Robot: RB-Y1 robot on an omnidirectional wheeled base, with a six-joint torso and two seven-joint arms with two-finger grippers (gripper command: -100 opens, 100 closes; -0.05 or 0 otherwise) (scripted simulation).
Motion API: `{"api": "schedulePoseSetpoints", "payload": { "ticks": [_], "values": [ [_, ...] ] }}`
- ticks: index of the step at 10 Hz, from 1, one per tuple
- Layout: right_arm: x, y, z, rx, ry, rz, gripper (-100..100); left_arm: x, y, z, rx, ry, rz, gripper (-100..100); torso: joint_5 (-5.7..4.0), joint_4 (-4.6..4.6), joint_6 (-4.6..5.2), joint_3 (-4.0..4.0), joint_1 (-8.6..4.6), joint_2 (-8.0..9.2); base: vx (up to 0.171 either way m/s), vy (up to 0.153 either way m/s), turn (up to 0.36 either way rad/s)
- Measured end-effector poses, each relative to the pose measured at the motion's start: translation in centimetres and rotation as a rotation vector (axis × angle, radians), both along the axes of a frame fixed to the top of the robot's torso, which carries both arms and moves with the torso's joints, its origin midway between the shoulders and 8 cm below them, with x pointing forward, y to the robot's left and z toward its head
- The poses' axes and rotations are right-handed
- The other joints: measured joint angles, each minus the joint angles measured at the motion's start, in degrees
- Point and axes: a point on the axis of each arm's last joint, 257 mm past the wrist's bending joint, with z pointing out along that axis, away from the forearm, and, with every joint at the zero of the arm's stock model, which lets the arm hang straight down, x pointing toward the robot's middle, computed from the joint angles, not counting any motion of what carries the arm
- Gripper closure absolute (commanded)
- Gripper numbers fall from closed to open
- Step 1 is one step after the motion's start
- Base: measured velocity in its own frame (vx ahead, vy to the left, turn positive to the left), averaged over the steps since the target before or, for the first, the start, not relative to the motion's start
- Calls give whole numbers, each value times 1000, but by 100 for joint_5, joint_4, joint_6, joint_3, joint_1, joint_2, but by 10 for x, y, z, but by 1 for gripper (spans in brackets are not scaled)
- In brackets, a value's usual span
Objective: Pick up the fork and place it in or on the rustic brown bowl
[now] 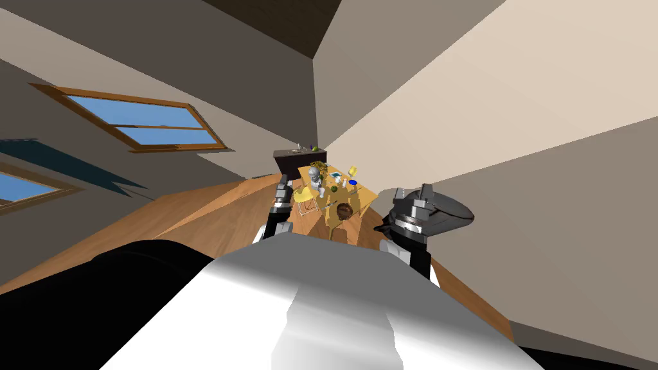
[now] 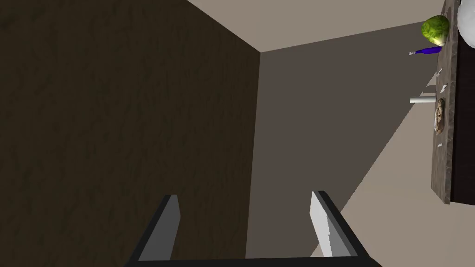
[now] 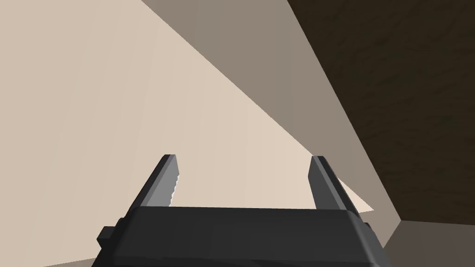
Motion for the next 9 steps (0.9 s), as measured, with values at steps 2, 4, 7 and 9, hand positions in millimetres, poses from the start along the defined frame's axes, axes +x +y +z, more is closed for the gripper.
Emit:
{"api": "schedulePoseSetpoints", "payload": {
  "ticks": [2,4,7,9],
  "values": [
    [0,0,0,0,0,0,0,2,-8,-5,49,20,-16,-100,-1,3,1,8,-4,14,-52,-16,-115],
    [0,0,0,0,0,0,0,5,-19,-17,128,56,-36,-100,-1,6,2,15,-6,26,-78,-20,-182],
    [0,0,0,0,0,0,0,9,-46,-44,282,128,-70,-100,-2,9,3,23,-6,39,-85,-19,-187],
    [0,0,0,0,0,0,0,12,-57,-58,360,157,-89,-100,-1,6,2,15,-5,25,-64,-32,-261]
  ]
}}
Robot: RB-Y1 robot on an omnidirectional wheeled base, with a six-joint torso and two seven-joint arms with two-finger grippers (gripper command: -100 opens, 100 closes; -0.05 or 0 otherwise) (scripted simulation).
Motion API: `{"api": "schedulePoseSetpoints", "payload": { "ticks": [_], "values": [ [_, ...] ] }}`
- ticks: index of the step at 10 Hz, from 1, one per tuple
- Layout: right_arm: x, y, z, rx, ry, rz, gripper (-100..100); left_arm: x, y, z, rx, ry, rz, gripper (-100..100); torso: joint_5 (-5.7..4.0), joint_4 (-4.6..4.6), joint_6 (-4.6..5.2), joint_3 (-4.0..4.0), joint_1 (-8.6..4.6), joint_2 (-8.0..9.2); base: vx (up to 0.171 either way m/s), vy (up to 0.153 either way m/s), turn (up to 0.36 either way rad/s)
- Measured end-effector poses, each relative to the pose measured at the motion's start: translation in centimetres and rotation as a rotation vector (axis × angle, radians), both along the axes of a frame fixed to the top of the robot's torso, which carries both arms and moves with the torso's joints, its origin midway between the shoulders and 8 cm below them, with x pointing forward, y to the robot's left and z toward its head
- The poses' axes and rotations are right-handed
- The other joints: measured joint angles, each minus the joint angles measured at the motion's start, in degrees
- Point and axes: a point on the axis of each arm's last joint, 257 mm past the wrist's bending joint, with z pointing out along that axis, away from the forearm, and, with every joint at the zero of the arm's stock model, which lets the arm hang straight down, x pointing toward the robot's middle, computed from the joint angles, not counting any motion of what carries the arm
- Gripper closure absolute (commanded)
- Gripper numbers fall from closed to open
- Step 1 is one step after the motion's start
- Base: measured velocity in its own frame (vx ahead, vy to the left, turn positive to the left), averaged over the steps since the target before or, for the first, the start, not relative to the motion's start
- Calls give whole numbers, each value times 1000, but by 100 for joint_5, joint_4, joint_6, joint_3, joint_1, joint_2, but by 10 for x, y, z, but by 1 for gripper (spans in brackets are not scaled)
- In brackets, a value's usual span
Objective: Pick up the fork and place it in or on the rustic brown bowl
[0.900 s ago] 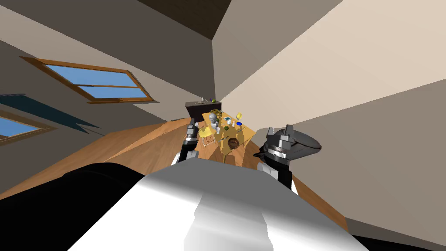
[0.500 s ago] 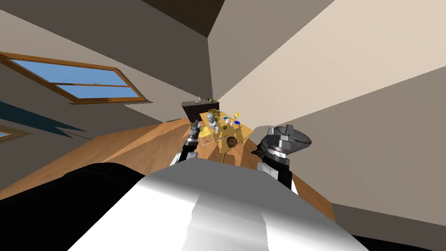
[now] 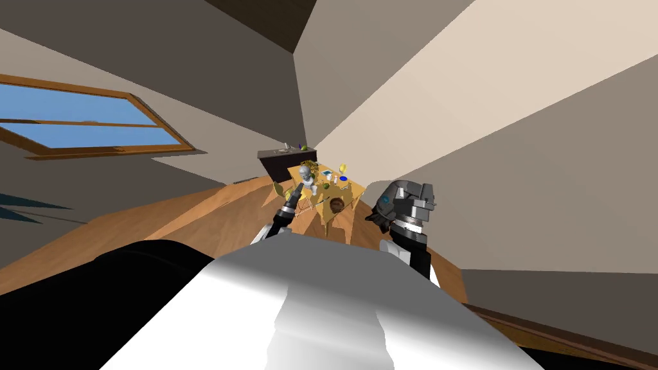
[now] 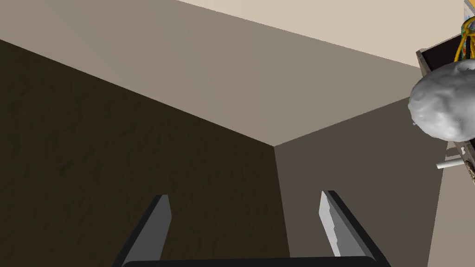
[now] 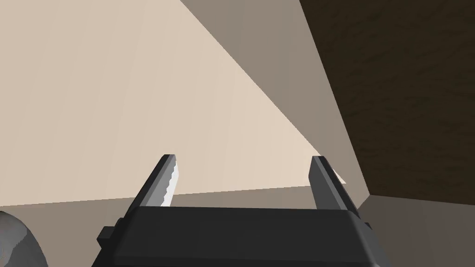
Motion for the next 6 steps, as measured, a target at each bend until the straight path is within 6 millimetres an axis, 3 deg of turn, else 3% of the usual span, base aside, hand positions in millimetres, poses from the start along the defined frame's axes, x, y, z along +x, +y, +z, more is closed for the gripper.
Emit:
{"api": "schedulePoseSetpoints", "payload": {
  "ticks": [6],
  "values": [
    [0,0,0,0,0,0,0,-11,-39,-74,306,118,-80,-100,1,0,-1,1,6,1,-60,-20,-185]
  ]
}}
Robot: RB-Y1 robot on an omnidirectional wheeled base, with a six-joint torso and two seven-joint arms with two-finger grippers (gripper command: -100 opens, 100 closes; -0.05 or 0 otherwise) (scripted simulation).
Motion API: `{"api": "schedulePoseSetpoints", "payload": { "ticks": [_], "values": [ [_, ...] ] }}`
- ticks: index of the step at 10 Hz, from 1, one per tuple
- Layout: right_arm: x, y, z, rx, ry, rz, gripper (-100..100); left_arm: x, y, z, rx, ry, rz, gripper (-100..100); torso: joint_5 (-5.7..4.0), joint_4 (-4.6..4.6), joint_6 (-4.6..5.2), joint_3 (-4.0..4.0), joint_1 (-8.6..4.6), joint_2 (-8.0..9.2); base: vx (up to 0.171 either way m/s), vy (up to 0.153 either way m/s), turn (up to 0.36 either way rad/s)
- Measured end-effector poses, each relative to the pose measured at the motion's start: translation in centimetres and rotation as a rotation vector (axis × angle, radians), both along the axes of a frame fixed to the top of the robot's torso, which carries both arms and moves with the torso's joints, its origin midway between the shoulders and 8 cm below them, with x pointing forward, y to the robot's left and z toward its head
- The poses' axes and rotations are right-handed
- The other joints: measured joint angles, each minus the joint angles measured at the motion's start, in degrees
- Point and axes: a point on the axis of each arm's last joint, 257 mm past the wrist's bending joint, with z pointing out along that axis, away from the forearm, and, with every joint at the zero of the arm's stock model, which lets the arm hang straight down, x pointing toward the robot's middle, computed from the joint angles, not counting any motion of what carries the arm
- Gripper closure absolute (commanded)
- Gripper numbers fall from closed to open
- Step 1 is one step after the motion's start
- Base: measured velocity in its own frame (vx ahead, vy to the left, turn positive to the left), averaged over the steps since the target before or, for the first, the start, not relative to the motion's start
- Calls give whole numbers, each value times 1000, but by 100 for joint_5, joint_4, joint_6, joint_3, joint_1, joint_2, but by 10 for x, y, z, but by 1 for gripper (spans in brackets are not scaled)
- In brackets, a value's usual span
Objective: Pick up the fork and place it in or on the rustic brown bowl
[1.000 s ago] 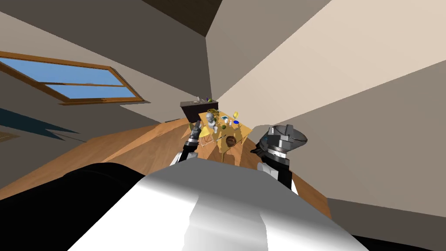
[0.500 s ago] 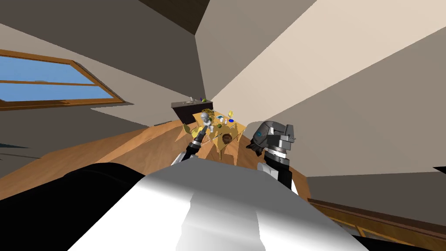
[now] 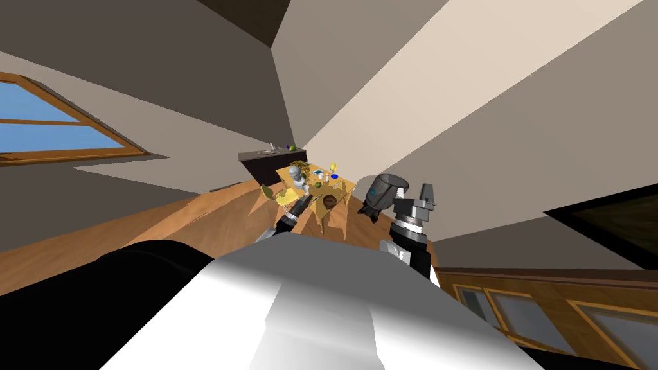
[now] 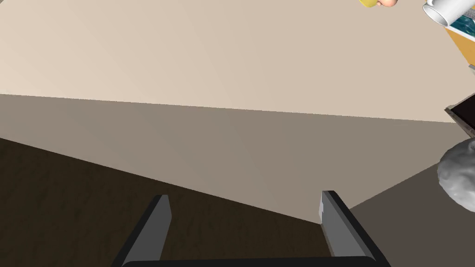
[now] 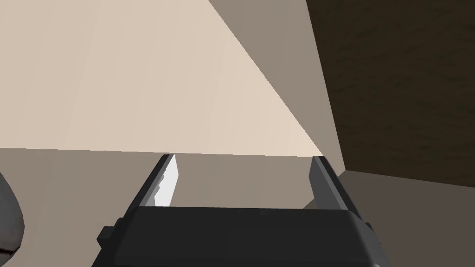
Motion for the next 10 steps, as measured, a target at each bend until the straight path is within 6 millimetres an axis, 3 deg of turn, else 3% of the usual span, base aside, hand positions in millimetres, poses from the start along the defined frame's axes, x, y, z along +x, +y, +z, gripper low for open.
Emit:
{"api": "schedulePoseSetpoints", "payload": {
  "ticks": [7,10],
  "values": [
    [0,0,0,0,0,0,0,-30,-34,-69,307,84,-112,-100,1,-1,-5,-5,6,-9,-38,-18,-228],
    [0,0,0,0,0,0,0,-52,-48,-119,463,124,-185,-100,1,-2,0,-6,4,-10,-28,-16,-221]
  ]
}}
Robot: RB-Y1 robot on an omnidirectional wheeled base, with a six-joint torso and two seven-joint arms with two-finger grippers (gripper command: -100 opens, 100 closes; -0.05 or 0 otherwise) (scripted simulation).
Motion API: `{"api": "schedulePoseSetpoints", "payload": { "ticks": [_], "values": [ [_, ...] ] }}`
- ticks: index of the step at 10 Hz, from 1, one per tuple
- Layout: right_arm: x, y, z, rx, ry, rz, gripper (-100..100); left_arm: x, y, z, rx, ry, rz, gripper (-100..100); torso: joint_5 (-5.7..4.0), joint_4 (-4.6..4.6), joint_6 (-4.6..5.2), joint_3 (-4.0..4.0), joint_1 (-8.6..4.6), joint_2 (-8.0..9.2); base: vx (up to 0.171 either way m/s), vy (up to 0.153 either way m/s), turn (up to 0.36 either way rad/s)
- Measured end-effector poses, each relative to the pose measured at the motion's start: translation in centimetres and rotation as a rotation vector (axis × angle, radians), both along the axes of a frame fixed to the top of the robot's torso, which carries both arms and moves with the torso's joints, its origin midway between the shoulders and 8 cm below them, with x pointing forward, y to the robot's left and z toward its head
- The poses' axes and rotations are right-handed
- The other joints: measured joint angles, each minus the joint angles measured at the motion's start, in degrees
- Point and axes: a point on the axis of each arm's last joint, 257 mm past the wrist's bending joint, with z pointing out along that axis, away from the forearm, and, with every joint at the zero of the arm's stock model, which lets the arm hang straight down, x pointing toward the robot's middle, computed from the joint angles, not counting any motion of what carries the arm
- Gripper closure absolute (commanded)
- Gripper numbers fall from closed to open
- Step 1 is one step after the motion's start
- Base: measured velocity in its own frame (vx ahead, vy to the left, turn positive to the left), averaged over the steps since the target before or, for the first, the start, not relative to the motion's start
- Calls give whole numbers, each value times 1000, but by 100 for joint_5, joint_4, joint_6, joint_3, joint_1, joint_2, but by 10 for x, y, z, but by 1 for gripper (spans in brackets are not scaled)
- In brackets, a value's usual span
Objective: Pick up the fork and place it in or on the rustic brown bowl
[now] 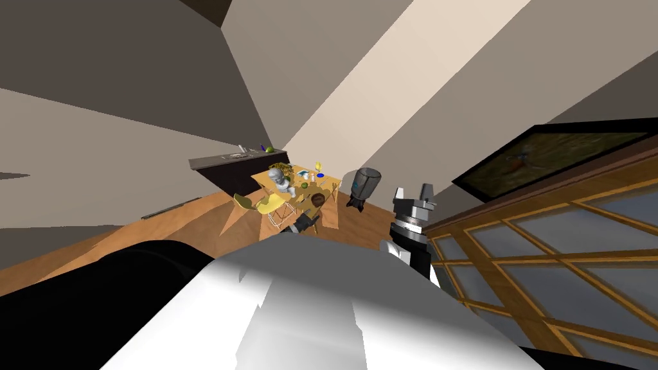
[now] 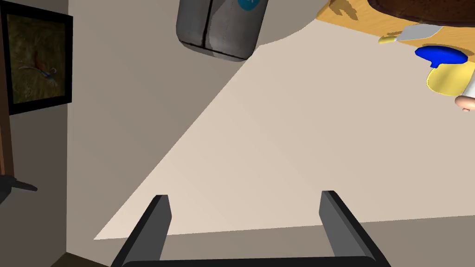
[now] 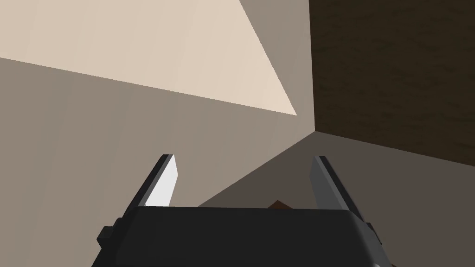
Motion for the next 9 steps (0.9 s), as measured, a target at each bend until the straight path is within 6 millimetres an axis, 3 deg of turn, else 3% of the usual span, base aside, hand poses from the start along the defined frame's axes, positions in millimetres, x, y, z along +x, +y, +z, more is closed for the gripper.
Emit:
{"api": "schedulePoseSetpoints", "payload": {
  "ticks": [4,9],
  "values": [
    [0,0,0,0,0,0,0,-35,-7,-46,202,35,-111,-100,1,-1,-2,-3,9,-5,-18,-6,-240],
    [0,0,0,0,0,0,0,-85,2,-109,443,68,-266,-100,2,-2,-8,-6,15,-11,-6,4,-289]
  ]
}}
